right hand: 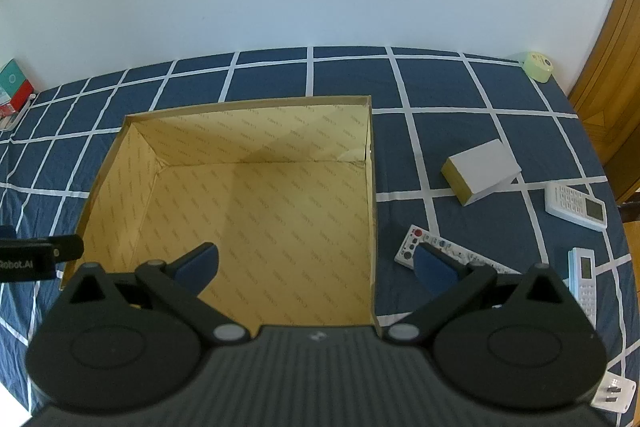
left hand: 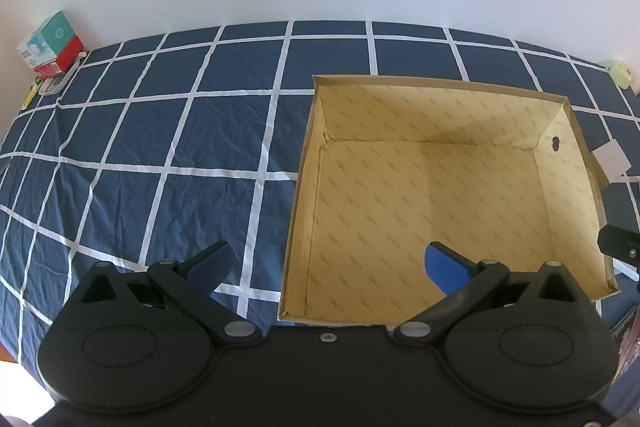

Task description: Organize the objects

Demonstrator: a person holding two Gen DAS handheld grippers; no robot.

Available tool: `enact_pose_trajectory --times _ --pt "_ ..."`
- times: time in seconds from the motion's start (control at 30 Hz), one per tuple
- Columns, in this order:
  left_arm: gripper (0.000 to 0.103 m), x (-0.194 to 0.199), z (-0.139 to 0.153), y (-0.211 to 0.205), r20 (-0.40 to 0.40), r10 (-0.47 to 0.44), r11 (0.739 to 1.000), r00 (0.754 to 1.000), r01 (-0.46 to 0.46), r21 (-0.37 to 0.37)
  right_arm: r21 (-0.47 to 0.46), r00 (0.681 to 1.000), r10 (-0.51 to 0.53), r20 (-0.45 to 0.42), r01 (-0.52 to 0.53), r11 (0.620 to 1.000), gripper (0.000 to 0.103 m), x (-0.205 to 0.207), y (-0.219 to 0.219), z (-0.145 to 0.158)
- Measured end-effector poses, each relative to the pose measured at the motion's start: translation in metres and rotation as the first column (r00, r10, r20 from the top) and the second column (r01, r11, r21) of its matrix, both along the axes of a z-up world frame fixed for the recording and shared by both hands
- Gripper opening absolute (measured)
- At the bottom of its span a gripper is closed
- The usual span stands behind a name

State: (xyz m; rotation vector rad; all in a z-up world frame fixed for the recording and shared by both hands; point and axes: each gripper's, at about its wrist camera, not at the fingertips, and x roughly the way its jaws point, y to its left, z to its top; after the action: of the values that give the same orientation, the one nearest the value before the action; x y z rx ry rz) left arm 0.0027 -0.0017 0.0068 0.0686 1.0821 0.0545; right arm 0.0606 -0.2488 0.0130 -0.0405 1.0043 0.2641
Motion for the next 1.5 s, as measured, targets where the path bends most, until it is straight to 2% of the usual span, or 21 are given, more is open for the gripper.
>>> enact_pose_trajectory --times 1.5 --pt "0.103 0.0015 0.0022 -0.0051 0.001 0.007 1.0 1.0 -0.007 0.006 0.002 1.0 0.002 0.005 -0.002 1.0 0.103 0.0021 -0.0022 0.0028"
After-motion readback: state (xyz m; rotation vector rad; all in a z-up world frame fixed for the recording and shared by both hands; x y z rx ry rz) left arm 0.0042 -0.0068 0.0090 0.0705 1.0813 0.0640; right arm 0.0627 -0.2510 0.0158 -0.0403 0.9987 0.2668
